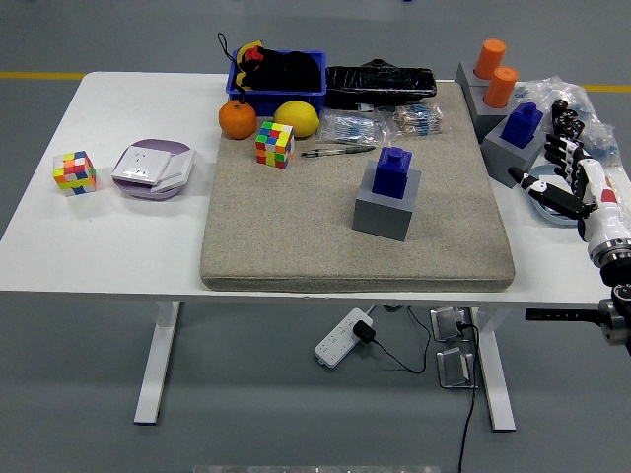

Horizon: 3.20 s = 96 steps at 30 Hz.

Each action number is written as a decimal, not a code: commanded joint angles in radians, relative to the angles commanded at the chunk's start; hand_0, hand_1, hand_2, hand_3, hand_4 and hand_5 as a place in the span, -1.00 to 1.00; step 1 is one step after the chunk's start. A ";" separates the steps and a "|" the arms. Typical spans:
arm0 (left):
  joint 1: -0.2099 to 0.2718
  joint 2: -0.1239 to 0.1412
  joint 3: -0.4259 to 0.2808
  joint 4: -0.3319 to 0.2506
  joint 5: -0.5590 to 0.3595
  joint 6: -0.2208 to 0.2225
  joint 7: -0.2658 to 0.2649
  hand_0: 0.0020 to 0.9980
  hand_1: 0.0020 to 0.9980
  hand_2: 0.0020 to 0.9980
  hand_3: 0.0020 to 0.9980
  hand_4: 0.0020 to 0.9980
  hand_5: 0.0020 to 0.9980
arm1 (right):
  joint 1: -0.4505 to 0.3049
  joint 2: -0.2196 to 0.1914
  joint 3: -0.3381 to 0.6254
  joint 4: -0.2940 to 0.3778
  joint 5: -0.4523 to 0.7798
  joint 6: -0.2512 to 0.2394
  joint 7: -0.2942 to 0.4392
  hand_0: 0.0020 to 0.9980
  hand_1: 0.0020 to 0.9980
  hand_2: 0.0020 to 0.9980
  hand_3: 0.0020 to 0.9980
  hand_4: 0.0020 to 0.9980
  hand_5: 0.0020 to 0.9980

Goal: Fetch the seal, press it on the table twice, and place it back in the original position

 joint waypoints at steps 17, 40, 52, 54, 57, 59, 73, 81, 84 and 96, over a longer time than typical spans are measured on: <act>-0.002 0.006 0.009 -0.002 0.002 0.002 0.000 0.66 0.59 0.52 0.63 0.48 -0.34 | -0.006 0.003 0.008 0.003 -0.003 -0.005 -0.001 0.86 0.78 0.75 0.73 0.95 -0.38; -0.001 0.003 0.003 -0.002 0.004 0.001 -0.001 0.66 0.59 0.52 0.63 0.48 -0.33 | -0.007 0.005 0.016 0.005 -0.007 -0.015 -0.005 0.85 0.78 0.75 0.73 0.92 -0.40; 0.000 0.001 -0.003 0.000 0.005 0.001 0.000 0.66 0.59 0.52 0.63 0.48 -0.32 | -0.006 0.004 0.017 0.007 -0.009 -0.020 -0.008 0.85 0.77 0.74 0.73 0.90 -0.40; -0.001 0.000 -0.003 -0.001 0.005 0.001 0.000 0.66 0.59 0.52 0.63 0.48 -0.32 | -0.005 0.003 0.018 0.008 -0.010 -0.020 -0.008 0.85 0.77 0.74 0.73 0.90 -0.40; -0.002 0.000 -0.004 0.000 0.005 0.001 0.000 0.66 0.59 0.52 0.63 0.48 -0.32 | -0.004 0.003 0.020 0.007 -0.010 -0.021 -0.009 0.85 0.77 0.74 0.73 0.90 -0.40; -0.003 0.001 -0.004 0.000 0.006 0.001 0.000 0.66 0.59 0.52 0.63 0.48 -0.32 | -0.003 0.003 0.021 0.007 -0.010 -0.021 -0.009 0.85 0.77 0.74 0.73 0.90 -0.40; -0.003 -0.001 -0.006 0.000 0.006 0.000 0.000 0.65 0.59 0.52 0.63 0.48 -0.32 | -0.004 0.002 0.027 0.007 -0.012 -0.022 -0.013 0.84 0.76 0.74 0.72 0.87 -0.42; -0.004 0.000 -0.008 0.001 0.007 0.000 0.000 0.65 0.59 0.52 0.63 0.48 -0.32 | -0.002 0.000 0.031 0.009 -0.013 -0.022 -0.014 0.84 0.76 0.74 0.72 0.87 -0.42; -0.005 0.000 -0.008 0.001 0.007 0.000 0.000 0.66 0.59 0.52 0.63 0.48 -0.32 | -0.002 0.000 0.032 0.009 -0.013 -0.023 -0.015 0.84 0.76 0.74 0.72 0.86 -0.43; -0.003 -0.001 -0.010 0.000 0.008 0.000 0.000 0.66 0.59 0.52 0.63 0.48 -0.32 | -0.003 -0.002 0.027 0.010 -0.014 -0.022 -0.017 0.84 0.76 0.73 0.72 0.85 -0.44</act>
